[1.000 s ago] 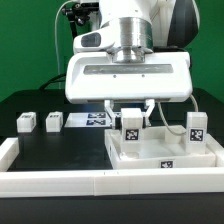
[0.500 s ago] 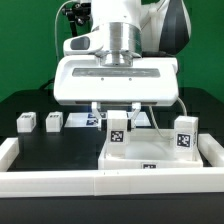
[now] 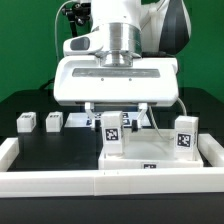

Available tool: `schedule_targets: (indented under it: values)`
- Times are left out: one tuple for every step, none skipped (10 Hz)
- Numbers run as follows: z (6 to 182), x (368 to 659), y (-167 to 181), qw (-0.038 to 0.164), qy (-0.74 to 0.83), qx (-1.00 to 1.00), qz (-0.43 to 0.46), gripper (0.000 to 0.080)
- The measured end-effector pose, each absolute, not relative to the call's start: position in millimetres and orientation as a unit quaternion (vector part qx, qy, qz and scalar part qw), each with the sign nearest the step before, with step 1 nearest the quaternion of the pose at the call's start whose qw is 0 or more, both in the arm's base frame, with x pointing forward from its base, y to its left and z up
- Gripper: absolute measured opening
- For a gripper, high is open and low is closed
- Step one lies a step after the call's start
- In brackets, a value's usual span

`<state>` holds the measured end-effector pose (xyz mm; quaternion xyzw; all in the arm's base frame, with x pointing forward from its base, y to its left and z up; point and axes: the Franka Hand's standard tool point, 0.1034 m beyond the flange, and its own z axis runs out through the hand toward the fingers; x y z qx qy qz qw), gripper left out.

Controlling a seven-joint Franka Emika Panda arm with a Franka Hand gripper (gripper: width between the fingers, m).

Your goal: Assemble square table

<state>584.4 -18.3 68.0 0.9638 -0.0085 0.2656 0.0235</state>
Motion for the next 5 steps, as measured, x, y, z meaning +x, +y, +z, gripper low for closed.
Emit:
schedule_targets:
  values:
    - [68.0,584.4,-18.3,0.023,-0.009,0.964,0.266,0.0583]
    - [68.0,584.4,-18.3,0.023,-0.009,0.964,0.266,0.0636]
    - [68.0,584.4,-18.3,0.023,-0.009,0.964,0.266,0.0645]
    - [68.0,584.4,-18.3,0.023,-0.009,0.964,0.266,0.0645]
    - [68.2,583.8,-17.7,0.021,-0.009,0.966,0.259,0.0649]
